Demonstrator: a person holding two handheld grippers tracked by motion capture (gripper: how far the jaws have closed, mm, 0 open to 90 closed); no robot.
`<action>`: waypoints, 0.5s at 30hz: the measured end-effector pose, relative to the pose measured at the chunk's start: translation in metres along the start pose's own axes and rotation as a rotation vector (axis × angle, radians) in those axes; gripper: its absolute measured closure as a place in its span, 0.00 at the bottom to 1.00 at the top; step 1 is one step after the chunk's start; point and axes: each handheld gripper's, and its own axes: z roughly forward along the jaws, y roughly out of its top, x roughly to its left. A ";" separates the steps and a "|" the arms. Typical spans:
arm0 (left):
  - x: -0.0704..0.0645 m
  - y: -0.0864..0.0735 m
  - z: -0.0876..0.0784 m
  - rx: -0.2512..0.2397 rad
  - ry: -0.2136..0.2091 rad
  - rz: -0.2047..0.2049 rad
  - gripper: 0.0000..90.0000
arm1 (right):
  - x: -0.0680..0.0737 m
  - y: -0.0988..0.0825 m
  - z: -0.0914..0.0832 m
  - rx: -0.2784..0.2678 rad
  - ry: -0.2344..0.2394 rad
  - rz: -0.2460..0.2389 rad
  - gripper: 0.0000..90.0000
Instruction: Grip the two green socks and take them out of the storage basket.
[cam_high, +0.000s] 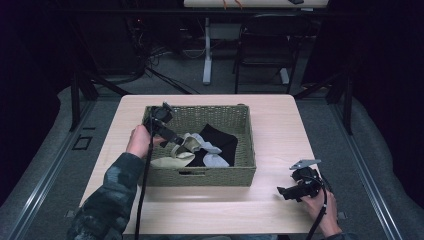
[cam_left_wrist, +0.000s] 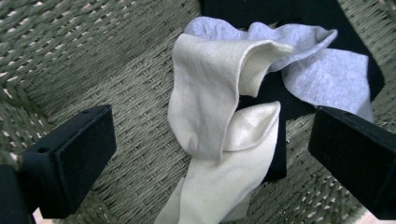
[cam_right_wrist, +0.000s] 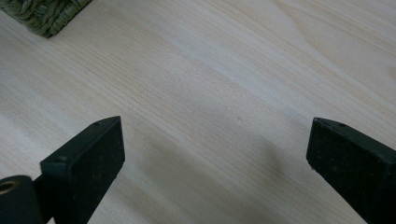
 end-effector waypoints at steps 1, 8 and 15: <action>-0.001 0.001 0.003 0.004 0.000 -0.001 0.01 | 0.000 0.000 0.000 -0.003 0.000 -0.001 0.04; -0.003 0.007 0.017 0.031 0.001 -0.005 0.19 | 0.000 0.000 0.000 0.002 0.001 0.000 0.04; -0.003 0.012 0.032 0.071 -0.005 -0.014 0.37 | 0.000 0.000 0.000 0.004 -0.003 -0.003 0.04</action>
